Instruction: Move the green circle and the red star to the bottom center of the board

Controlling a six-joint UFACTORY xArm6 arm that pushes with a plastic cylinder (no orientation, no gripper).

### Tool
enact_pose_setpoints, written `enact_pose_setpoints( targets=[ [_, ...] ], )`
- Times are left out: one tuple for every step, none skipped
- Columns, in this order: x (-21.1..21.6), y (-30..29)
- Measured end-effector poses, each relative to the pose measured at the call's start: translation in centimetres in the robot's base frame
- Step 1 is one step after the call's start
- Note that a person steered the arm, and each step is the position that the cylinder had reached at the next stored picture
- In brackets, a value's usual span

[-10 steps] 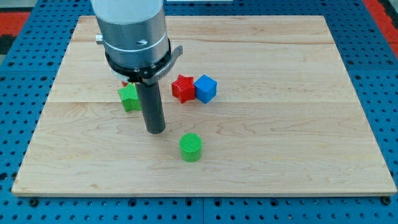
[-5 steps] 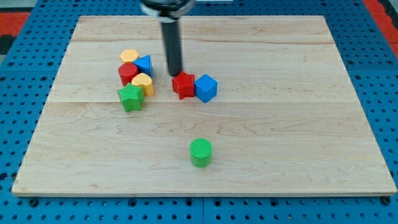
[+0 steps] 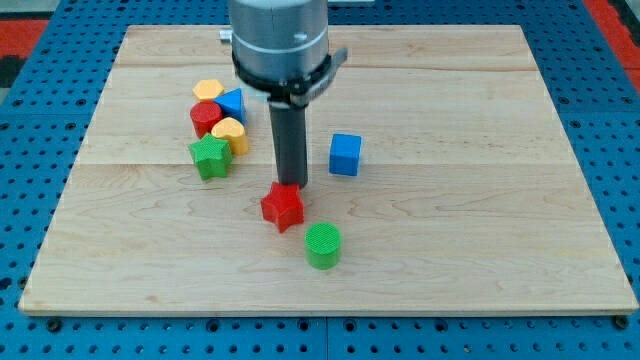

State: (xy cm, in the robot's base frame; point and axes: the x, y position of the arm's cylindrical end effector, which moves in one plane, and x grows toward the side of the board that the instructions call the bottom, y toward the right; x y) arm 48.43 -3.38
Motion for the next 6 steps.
enact_pose_setpoints(
  targets=[
    [2.4, -0.3],
    [2.5, -1.1],
    [2.4, -3.2],
    [1.5, -3.2],
    [1.3, -3.2],
    [1.4, -3.3]
  ],
)
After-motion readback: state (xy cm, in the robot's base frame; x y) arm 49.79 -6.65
